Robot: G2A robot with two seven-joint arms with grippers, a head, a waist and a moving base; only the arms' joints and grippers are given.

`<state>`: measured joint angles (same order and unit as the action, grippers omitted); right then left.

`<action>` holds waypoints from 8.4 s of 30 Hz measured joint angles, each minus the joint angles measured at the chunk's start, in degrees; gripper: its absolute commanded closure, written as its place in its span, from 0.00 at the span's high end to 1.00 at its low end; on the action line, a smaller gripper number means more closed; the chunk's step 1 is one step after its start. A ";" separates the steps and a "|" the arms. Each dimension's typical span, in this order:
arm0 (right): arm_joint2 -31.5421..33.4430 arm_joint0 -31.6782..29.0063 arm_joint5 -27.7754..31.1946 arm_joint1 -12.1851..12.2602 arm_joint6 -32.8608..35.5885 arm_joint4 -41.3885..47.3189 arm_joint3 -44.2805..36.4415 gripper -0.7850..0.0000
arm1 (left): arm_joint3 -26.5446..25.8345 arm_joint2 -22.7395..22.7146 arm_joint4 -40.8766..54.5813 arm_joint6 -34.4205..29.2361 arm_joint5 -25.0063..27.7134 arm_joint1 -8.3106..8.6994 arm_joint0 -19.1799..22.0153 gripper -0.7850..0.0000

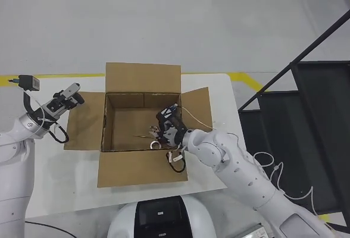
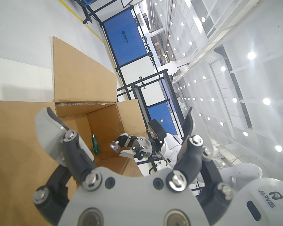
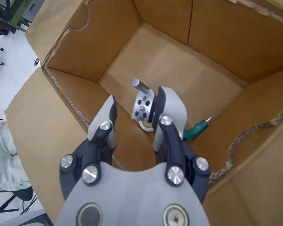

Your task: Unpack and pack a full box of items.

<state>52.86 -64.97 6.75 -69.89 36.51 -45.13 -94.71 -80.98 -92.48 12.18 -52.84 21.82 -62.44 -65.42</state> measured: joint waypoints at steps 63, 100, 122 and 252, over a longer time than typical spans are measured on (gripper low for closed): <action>36.64 -9.76 13.09 8.15 21.58 50.74 7.42 1.00 | 15.53 2.44 -23.20 19.43 1.85 0.40 1.96 1.00; 11.31 1.63 13.90 4.94 22.87 52.18 15.06 1.00 | 19.98 25.49 7.24 -6.20 6.98 -4.60 15.30 1.00; 31.55 -13.93 7.78 10.51 37.32 53.29 -0.07 1.00 | 15.38 20.07 13.07 -6.93 7.35 -3.17 12.45 1.00; -2.69 35.91 28.59 -4.35 2.54 51.71 62.30 1.00 | -5.70 11.31 -1.48 -12.76 -5.95 3.07 -1.35 1.00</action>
<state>50.17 -29.07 35.34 -74.25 39.06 6.58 -32.41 -86.69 -81.17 10.71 -65.60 15.88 -59.37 -66.77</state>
